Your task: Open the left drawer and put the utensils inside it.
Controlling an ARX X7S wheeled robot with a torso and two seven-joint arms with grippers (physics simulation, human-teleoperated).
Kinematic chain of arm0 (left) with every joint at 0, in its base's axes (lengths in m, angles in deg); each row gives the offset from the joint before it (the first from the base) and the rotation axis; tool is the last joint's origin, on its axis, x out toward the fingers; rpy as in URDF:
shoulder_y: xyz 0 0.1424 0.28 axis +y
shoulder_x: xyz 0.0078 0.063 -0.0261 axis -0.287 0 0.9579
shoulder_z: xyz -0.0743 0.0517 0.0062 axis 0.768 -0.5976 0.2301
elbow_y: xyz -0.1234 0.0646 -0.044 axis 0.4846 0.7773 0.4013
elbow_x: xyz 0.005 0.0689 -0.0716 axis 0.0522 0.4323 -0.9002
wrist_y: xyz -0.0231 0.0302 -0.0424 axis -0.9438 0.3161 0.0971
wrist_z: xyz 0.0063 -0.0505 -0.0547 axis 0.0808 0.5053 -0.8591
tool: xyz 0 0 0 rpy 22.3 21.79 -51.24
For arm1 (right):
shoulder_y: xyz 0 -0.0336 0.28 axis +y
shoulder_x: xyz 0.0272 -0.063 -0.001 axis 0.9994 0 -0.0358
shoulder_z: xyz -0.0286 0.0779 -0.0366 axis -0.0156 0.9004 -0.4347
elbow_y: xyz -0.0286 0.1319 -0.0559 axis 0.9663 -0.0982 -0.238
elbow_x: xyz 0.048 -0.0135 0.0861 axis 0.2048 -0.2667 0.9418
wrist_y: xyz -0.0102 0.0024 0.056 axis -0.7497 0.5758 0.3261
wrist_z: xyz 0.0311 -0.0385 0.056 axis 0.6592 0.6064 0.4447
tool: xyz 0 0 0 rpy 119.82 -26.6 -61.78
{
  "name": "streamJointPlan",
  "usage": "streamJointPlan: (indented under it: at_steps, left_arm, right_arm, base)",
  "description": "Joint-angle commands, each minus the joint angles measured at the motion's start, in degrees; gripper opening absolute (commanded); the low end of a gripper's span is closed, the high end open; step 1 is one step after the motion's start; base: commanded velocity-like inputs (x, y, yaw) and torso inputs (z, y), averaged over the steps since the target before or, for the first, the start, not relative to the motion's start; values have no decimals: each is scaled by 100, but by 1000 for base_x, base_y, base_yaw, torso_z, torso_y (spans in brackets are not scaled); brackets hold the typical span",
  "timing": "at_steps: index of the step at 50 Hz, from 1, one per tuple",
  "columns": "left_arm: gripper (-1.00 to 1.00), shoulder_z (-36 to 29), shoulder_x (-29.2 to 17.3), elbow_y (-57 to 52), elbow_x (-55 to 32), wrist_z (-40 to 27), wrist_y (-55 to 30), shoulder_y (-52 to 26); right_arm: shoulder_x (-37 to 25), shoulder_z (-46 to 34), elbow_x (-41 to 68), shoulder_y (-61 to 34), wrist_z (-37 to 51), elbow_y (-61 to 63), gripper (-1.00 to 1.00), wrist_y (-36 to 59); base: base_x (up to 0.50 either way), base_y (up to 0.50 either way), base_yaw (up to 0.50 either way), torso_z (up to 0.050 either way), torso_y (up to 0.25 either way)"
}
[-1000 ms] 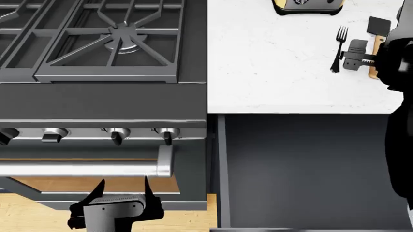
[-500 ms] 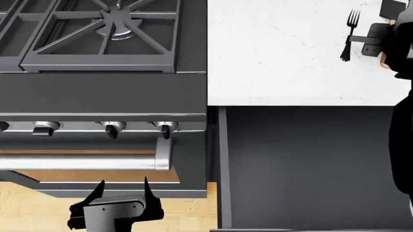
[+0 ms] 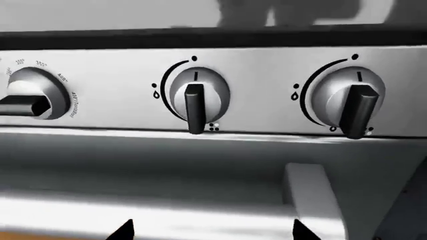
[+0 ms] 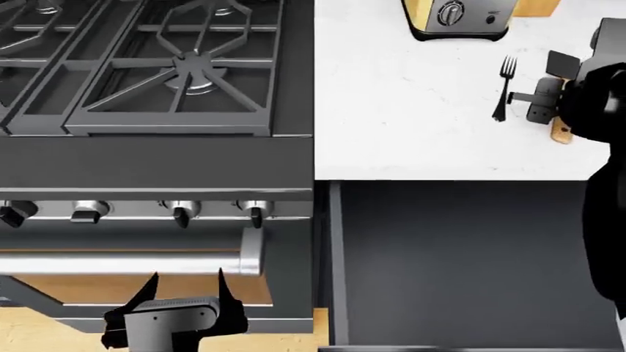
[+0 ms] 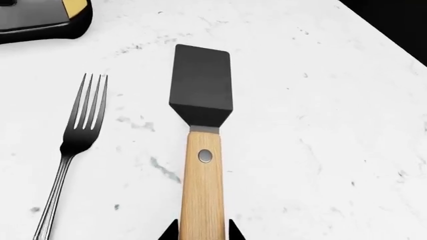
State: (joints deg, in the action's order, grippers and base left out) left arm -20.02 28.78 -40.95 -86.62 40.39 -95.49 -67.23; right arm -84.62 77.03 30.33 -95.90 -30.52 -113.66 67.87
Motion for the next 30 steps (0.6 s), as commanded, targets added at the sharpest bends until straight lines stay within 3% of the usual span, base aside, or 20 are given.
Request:
streamJointPlan:
  at_steps: [1,30]
  left_arm:
    - [100,-51,-56,-113,-49,-42,-22,19]
    - [100,-96,-179,-71,-169,-156,131,81]
  right_arm:
    - [-7,-5,43,51,-21,-207,-100,78]
    - [-12,-161,36,-47,-87,-207,-100,106]
  base:
    - [0,0,0,-7,250]
    - [1,0,0,-7,241]
